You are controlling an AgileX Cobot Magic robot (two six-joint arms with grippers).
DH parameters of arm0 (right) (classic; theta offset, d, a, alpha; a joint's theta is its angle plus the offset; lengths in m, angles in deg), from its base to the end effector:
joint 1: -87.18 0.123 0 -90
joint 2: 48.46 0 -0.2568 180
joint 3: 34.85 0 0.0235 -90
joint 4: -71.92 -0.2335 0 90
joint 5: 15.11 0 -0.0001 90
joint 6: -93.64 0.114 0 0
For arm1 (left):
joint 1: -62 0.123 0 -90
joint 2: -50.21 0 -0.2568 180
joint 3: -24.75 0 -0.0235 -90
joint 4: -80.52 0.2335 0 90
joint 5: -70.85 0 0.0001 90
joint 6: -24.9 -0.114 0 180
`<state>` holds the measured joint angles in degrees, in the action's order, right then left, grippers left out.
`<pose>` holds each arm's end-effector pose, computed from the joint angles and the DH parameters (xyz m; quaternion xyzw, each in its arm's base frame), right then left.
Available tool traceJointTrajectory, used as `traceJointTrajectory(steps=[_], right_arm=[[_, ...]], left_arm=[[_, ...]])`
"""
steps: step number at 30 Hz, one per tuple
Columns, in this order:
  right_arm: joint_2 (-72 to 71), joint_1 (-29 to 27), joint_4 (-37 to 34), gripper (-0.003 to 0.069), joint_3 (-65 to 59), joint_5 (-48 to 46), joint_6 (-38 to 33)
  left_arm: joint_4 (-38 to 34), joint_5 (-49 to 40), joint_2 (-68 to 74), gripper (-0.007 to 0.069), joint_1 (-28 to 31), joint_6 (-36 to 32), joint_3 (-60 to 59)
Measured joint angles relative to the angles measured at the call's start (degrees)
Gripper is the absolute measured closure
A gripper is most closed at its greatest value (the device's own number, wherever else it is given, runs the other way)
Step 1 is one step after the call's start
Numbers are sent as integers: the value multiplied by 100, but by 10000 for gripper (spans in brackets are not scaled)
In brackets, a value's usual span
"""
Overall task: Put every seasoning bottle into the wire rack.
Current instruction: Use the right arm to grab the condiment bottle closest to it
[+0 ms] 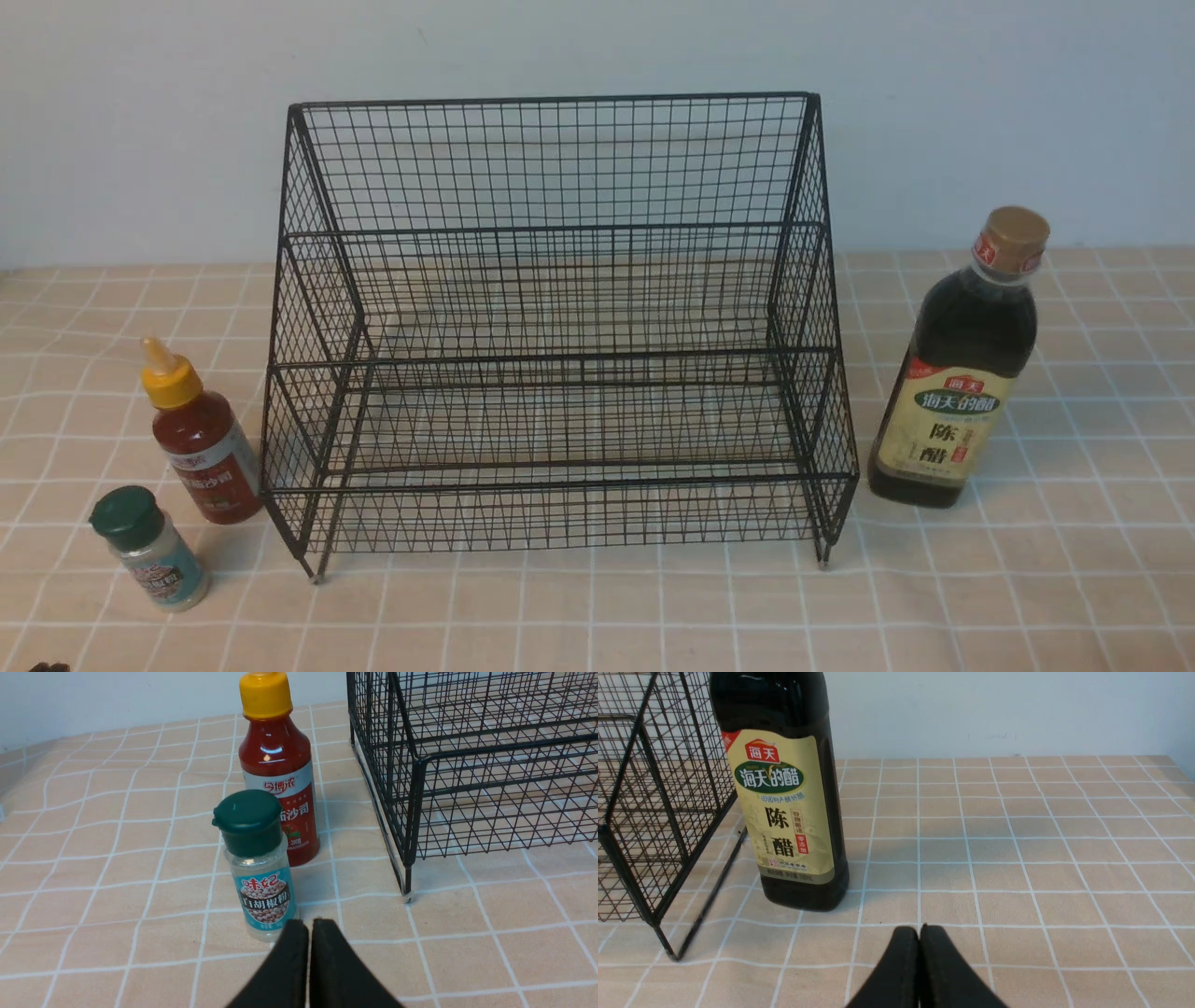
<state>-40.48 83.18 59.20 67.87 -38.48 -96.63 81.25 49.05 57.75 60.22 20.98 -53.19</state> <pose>0.0848 0.0041 0.1660 0.0127 0.8091 0.0223 0.5870 0.0851 -0.0021 0.1646 0.0434 0.8041 0.0165 0.5926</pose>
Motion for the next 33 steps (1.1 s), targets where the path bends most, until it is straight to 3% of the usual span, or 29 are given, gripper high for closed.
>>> traceJointTrajectory(steps=[27, 33], right_arm=[[0, 0, -15, 673, 0, 37, -63], [0, 0, -1104, 673, -63, 919, 77]], left_arm=[[0, 0, 0, 634, 0, 0, 0], [0, 0, 0, 634, 0, 0, 0]])
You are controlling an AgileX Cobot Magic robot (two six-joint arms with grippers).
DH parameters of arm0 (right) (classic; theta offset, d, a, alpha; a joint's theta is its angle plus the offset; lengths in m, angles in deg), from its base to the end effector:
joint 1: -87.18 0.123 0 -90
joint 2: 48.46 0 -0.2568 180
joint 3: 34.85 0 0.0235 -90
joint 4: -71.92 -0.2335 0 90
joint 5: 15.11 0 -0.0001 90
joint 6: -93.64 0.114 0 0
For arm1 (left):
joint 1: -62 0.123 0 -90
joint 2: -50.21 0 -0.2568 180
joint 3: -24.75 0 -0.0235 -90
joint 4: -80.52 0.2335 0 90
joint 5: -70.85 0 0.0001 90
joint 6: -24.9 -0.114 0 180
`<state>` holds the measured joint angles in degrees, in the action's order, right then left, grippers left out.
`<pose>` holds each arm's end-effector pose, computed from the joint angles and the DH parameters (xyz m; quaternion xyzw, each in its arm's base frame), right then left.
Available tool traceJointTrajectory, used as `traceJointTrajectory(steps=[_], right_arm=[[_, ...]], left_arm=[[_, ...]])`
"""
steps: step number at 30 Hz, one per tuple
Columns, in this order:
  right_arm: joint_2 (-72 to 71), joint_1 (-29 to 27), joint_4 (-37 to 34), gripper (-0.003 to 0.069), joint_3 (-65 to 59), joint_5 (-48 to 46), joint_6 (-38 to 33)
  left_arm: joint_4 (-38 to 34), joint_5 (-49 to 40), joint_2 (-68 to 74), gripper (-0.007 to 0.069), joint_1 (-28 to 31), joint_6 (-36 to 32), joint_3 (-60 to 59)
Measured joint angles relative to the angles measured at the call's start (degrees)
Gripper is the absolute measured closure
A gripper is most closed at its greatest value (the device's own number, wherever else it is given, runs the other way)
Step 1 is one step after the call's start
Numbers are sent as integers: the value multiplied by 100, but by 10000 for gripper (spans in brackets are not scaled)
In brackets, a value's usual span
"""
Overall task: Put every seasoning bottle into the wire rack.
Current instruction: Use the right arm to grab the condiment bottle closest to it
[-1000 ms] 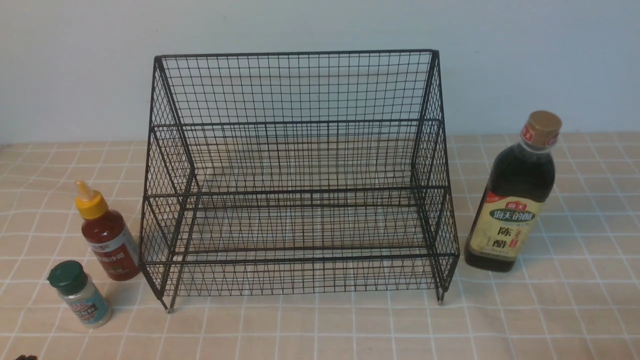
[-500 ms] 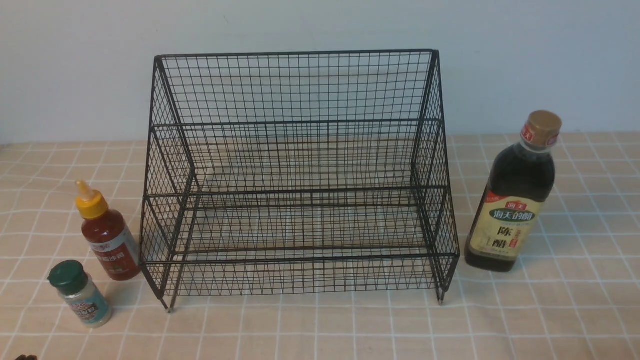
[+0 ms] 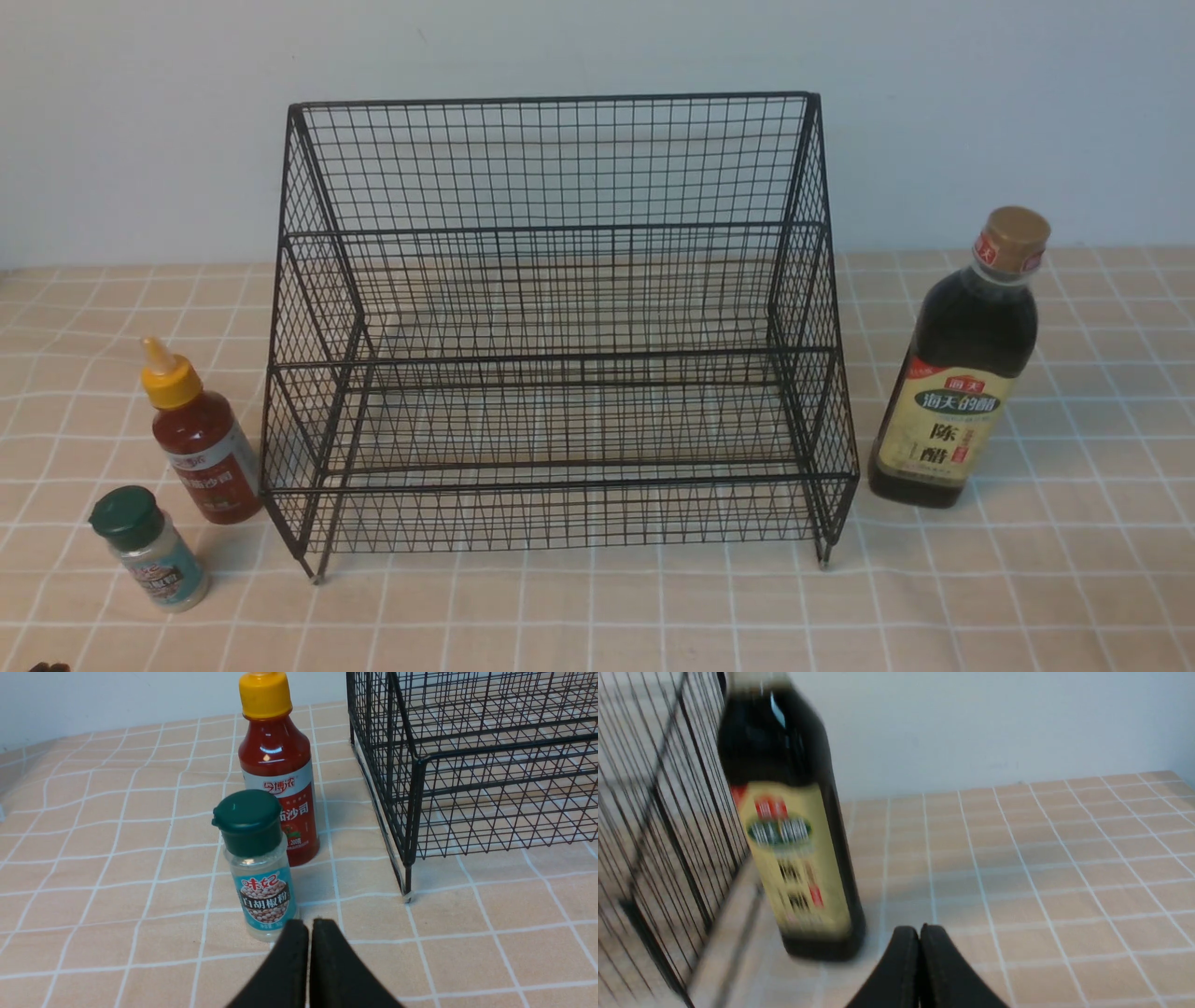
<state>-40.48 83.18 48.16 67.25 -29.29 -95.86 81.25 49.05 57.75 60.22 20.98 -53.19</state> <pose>0.0895 0.0051 0.1812 0.0844 0.7549 0.0918 0.6439 0.0851 -0.0021 0.1646 0.0434 0.8041 0.0165 0.5926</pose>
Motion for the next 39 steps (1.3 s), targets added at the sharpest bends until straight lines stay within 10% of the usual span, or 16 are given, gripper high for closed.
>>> traceJointTrajectory(steps=[8, 17, 39], right_arm=[[0, 0, -2804, 673, 0, 1091, 120], [0, 0, -4203, 673, 19, 1498, 94], [5392, 0, -3666, 655, 5399, -2713, -4484]], left_arm=[[0, 0, 0, 634, 0, 0, 0], [0, 0, 0, 634, 0, 0, 0], [0, 0, 0, 634, 0, 0, 0]])
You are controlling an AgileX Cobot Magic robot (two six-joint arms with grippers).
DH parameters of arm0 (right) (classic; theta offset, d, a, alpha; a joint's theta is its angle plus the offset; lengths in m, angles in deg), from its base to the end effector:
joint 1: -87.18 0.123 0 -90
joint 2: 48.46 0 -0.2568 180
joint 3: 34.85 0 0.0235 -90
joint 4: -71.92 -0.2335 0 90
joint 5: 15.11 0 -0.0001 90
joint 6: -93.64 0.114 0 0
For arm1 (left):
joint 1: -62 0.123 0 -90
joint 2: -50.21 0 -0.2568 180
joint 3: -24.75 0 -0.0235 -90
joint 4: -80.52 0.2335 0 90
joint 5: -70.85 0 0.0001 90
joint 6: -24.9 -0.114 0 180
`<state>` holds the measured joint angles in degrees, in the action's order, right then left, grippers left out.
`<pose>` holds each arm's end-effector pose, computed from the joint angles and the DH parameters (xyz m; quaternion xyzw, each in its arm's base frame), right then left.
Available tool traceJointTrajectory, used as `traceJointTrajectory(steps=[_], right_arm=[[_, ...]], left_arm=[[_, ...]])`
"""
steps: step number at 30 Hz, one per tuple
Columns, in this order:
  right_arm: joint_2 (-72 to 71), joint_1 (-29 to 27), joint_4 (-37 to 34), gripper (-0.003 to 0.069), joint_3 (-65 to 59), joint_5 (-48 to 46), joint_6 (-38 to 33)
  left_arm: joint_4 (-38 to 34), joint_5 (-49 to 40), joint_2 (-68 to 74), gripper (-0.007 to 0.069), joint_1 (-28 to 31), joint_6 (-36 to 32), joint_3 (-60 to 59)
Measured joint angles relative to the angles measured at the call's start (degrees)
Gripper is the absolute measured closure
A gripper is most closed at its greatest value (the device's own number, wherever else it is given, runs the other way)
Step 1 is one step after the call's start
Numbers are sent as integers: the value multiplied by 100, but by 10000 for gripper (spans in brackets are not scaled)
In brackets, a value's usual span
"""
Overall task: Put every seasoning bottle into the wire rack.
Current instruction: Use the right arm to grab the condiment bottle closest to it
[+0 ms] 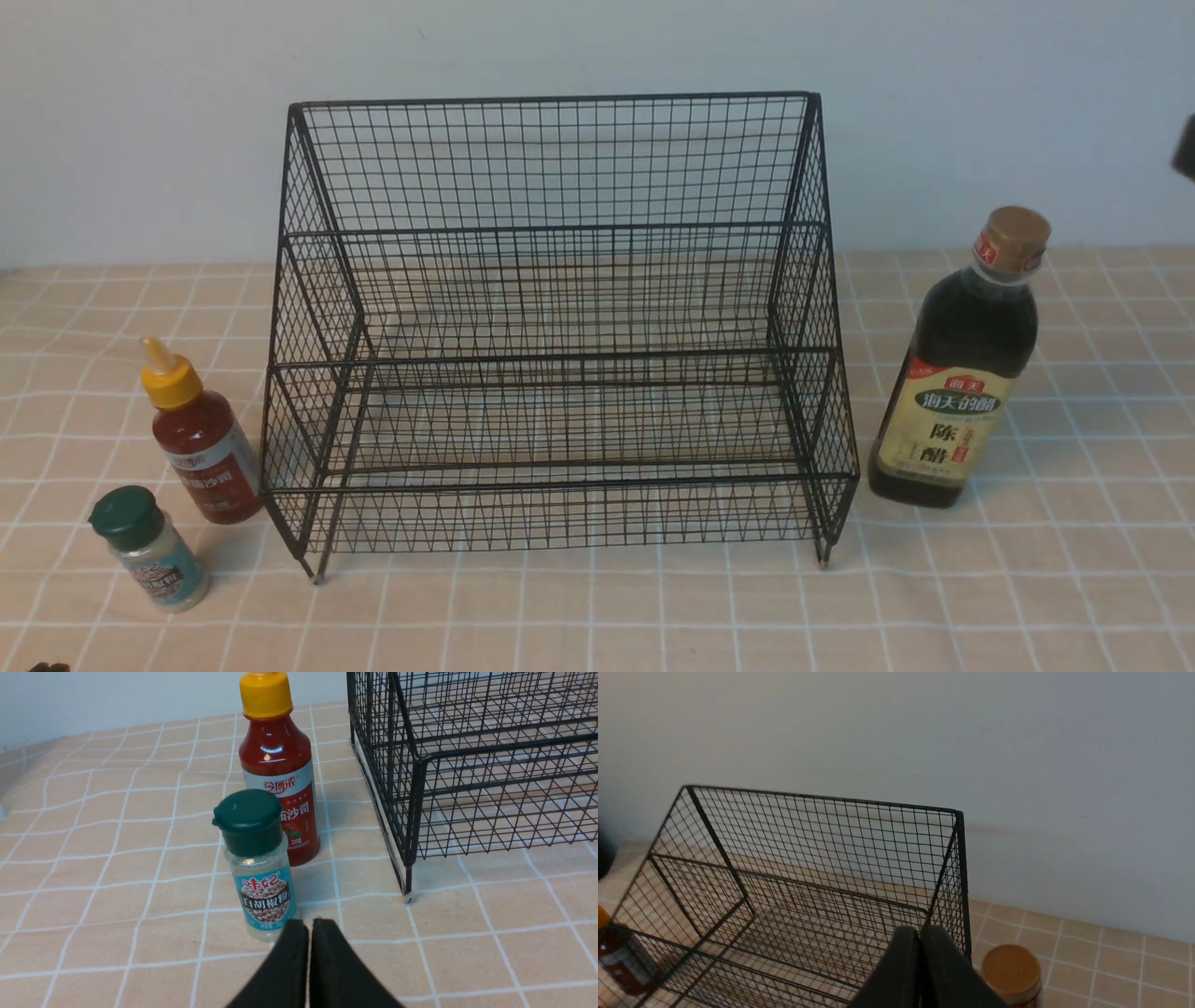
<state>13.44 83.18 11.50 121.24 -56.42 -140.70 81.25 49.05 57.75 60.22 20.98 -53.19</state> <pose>0.2023 0.0515 0.3592 -0.1567 0.7814 0.2191 0.5630 0.0851 -0.0021 0.1646 0.0434 0.8041 0.0165 0.5926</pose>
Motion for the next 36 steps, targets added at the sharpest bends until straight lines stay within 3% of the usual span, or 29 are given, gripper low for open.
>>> traceJointTrajectory(steps=[4, 15, 19, 28, 31, 35, 36], right_arm=[[584, 0, 0, 597, 325, -18, -365], [1715, 589, 40, 154, 502, 858, -1068], [2184, 787, 112, 60, 502, 1166, -1086], [2986, 867, 510, 71, 502, 1211, -802], [3061, 867, 733, 135, 502, 1219, -787], [3061, 870, 893, 346, 502, 1202, -744], [3034, 870, 872, 350, 502, 1193, -719]], left_arm=[[0, 0, 0, 634, 0, 0, 0], [0, 0, 0, 634, 0, 0, 0], [0, 0, 0, 634, 0, 0, 0], [0, 0, 0, 634, 0, 0, 0], [0, 0, 0, 634, 0, 0, 0], [0, 0, 0, 634, 0, 0, 0], [0, 0, 0, 634, 0, 0, 0]])
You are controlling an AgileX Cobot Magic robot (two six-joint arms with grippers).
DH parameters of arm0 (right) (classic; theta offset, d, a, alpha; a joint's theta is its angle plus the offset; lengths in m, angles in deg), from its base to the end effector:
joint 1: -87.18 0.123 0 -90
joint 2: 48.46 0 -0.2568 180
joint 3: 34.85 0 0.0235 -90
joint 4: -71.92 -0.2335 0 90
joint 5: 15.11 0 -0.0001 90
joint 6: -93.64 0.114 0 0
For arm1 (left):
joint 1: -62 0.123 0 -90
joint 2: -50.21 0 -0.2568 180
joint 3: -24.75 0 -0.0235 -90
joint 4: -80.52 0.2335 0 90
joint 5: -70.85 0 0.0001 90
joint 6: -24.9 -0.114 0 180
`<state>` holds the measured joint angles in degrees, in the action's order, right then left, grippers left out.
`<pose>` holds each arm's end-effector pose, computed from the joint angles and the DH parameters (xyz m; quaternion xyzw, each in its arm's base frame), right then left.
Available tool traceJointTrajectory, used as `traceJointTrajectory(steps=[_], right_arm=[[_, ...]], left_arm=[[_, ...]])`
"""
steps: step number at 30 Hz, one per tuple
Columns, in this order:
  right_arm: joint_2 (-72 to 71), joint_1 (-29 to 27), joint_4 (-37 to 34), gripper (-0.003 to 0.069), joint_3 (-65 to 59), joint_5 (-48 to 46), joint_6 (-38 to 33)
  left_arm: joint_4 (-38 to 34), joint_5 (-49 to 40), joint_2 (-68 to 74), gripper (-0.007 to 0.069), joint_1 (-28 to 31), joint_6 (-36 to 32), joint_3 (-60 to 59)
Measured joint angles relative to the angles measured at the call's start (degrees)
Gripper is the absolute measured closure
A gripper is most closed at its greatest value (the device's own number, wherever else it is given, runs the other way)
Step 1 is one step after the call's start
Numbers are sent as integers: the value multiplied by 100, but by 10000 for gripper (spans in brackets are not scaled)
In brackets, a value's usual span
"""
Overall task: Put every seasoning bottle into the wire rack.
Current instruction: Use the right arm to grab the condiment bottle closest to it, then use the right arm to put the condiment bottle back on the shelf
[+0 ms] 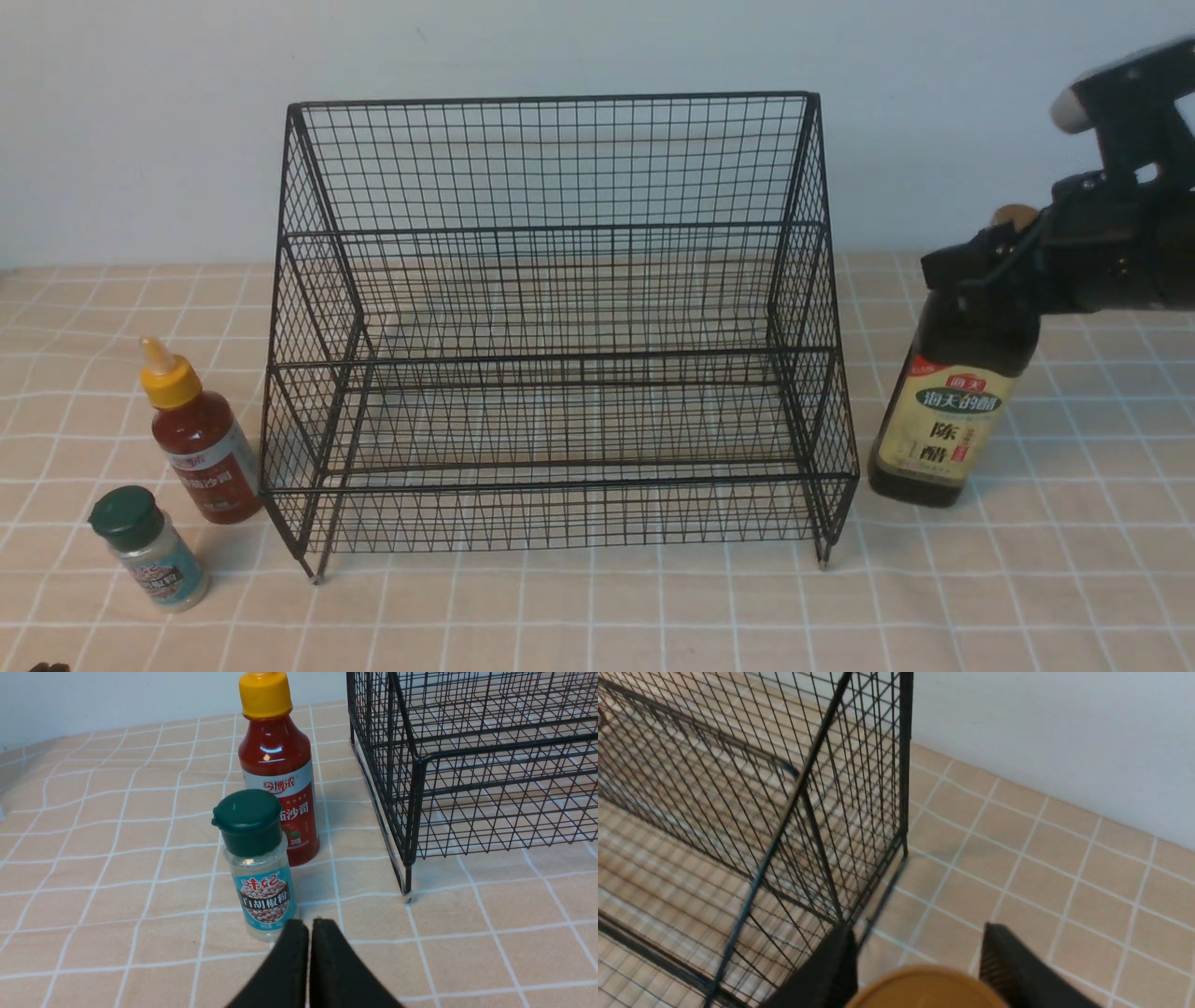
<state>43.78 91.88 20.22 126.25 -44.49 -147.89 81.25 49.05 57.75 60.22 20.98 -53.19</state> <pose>0.3117 0.0697 0.2491 -0.2238 0.8654 0.1453 0.4242 0.0851 -0.0021 0.1646 0.0434 0.8041 0.0165 0.5926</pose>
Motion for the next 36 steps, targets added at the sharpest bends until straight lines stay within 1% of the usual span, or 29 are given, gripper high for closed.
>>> traceJointTrajectory(steps=[2, 6, 10, 12, 15, 18, 19, 21, 25, 26, 27, 28, 31, 32, 34, 35, 36], right_arm=[[-44, 0, 16, 347, 0, -20, 9], [-470, 0, 276, 347, -74, -53, -50], [-953, 0, 295, 347, -54, -55, -73], [-1423, 0, 268, 347, 186, -194, -90], [-1682, 0, 93, 347, 609, -441, -96], [-1775, 0, -191, 347, 1057, -706, -96], [-1792, 0, -539, 347, 1429, -952, -96], [-1778, 0, -966, 347, 1752, -1182, -136], [-1585, 0, -1938, 347, 2164, -1678, -431], [-1554, 0, -2042, 347, 2184, -1713, -467], [-1434, 10, -2396, 347, 2222, -1812, -614], [-1288, 44, -2685, 347, 2228, -1842, -748], [-1061, 180, -2976, 347, 2228, -1791, -1033], [-875, 352, -3084, 347, 2228, -1666, -1283], [-672, 608, -3173, 347, 2228, -1459, -1543], [-544, 794, -3237, 347, 2228, -1222, -1763], [-503, 855, -3270, 347, 2228, -1104, -1821]], left_arm=[[0, 0, 0, 634, 0, 0, 0], [0, 0, 0, 634, 0, 0, 0], [0, 0, 0, 634, 0, 0, 0], [0, 0, 0, 634, 0, 0, 0], [0, 0, 0, 634, 0, 0, 0], [0, 0, 0, 634, 0, 0, 0], [0, 0, 0, 634, 0, 0, 0], [0, 0, 0, 634, 0, 0, 0], [0, 0, 0, 634, 0, 0, 0], [0, 0, 0, 634, 0, 0, 0], [0, 0, 0, 634, 0, 0, 0], [0, 0, 0, 634, 0, 0, 0], [0, 0, 0, 634, 0, 0, 0], [0, 0, 0, 634, 0, 0, 0], [0, 0, 0, 634, 0, 0, 0], [0, 0, 0, 634, 0, 0, 0], [0, 0, 0, 634, 0, 0, 0]])
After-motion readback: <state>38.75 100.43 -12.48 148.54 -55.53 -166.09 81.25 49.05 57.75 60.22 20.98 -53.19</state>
